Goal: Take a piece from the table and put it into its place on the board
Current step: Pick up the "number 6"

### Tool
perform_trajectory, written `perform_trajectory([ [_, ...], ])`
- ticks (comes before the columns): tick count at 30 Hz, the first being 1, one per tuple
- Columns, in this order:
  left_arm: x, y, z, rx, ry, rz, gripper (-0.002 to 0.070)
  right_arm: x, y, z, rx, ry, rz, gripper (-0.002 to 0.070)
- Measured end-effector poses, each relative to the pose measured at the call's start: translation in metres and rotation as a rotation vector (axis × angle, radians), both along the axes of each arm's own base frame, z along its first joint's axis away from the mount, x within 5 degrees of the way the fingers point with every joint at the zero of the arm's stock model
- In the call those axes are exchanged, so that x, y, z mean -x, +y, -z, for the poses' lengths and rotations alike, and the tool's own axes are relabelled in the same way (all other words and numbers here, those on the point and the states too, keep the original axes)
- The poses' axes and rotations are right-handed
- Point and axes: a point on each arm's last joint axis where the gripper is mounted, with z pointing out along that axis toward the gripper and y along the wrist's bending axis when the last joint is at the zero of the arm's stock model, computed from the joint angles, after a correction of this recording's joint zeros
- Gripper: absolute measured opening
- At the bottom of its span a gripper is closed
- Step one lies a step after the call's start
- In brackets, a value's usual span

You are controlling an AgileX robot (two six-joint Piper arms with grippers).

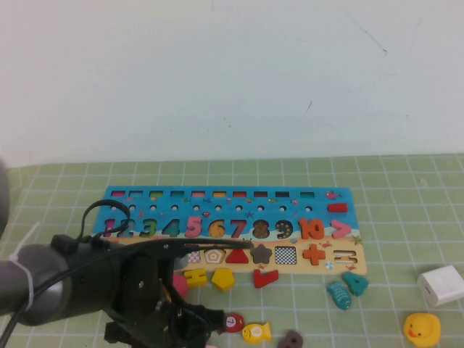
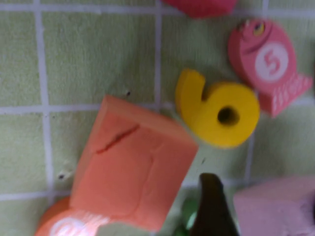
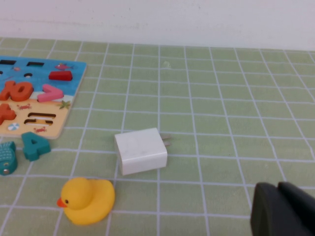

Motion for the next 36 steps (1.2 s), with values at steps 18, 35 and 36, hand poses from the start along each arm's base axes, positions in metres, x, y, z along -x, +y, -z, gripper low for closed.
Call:
perform_trajectory([
  [18,-0.011,0.005,0.004,0.028,-0.038,-0.13,0.0433,0.0,0.0,0.0,0.0,0.0,0.0,0.0001],
  [35,-0.021,0.026,0.004,0.01,-0.023,-0.223,0.0433,0.0,0.0,0.0,0.0,0.0,0.0,0.0001],
  [36,-0.021,0.026,0.004,0.01,-0.023,-0.223,0.0433,0.0,0.0,0.0,0.0,0.0,0.0,0.0001],
])
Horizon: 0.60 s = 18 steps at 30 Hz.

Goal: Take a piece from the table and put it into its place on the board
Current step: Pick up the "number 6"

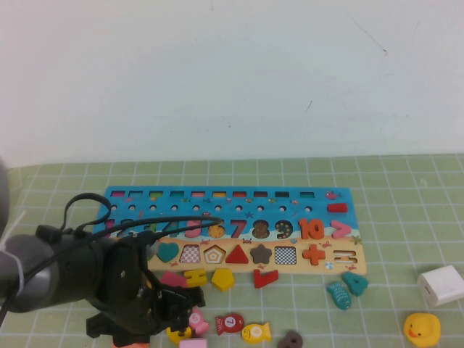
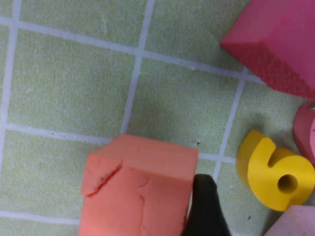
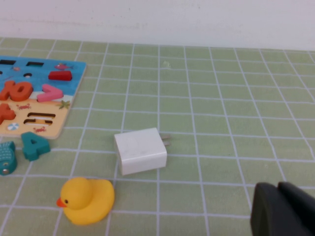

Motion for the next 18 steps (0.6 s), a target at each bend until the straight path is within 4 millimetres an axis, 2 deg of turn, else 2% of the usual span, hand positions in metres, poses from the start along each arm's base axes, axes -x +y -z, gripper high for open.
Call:
perform_trajectory([
  [9,0.002,-0.008,0.001,0.021,-0.01,0.001,0.0411,0.0,0.0,0.0,0.0,0.0,0.0,0.0001],
  [18,0.0,-0.011,0.02,-0.002,0.02,0.011,0.0386,0.0,0.0,0.0,0.0,0.0,0.0,0.0001],
])
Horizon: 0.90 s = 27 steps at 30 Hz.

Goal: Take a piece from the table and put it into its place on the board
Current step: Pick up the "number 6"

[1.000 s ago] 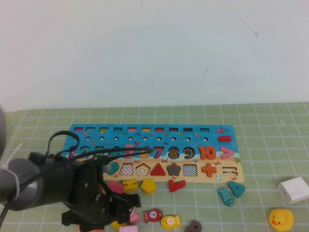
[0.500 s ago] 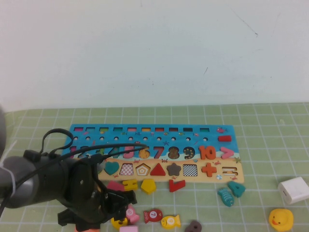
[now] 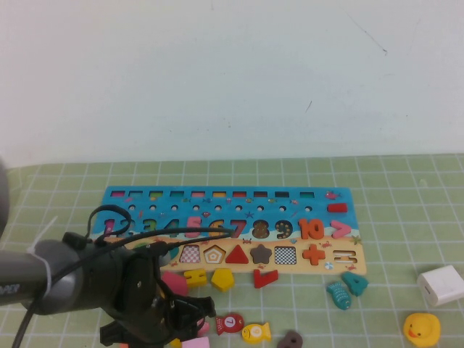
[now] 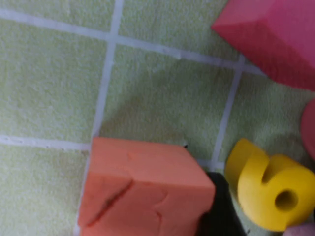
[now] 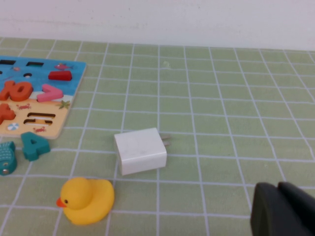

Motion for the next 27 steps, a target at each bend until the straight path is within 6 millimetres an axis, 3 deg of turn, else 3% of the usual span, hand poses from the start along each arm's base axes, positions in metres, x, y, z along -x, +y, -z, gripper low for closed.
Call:
perform_trajectory([
  [19,-0.0016,0.0025,0.0012,-0.051,-0.013,0.064,0.0383,0.0,0.0,0.0,0.0,0.0,0.0,0.0001],
  [27,-0.0018,0.0026,0.0011,-0.064,-0.017,0.106,0.0323,0.0,0.0,0.0,0.0,0.0,0.0,0.0001],
])
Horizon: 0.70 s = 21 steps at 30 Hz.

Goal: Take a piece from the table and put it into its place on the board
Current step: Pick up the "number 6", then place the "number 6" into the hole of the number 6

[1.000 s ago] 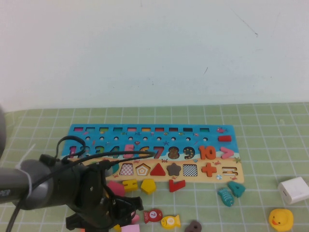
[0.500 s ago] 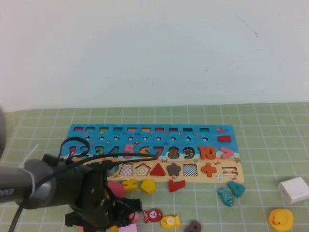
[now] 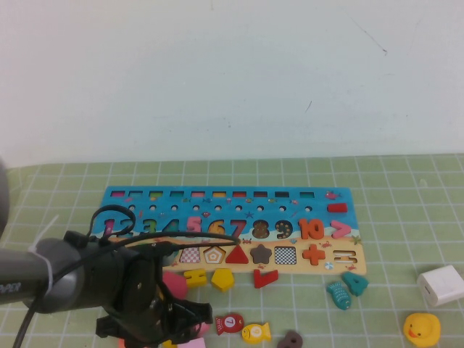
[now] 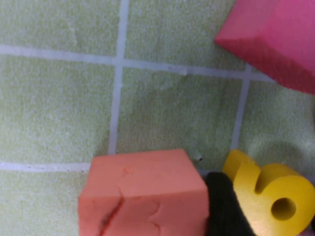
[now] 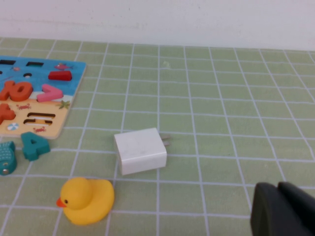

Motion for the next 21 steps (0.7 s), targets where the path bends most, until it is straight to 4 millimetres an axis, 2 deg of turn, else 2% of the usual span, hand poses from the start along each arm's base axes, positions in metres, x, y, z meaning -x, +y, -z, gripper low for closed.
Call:
perform_trajectory([
  [6,-0.006,-0.002,-0.004,-0.037,-0.026,0.141,0.0323,0.0,0.0,0.0,0.0,0.0,0.0,0.0001],
  [13,-0.026,-0.01,-0.027,-0.11,-0.089,0.361,0.0323,0.0,0.0,0.0,0.0,0.0,0.0,0.0001],
  [21,-0.041,-0.016,-0.048,-0.192,-0.123,0.619,0.0323,0.0,0.0,0.0,0.0,0.0,0.0,0.0001],
])
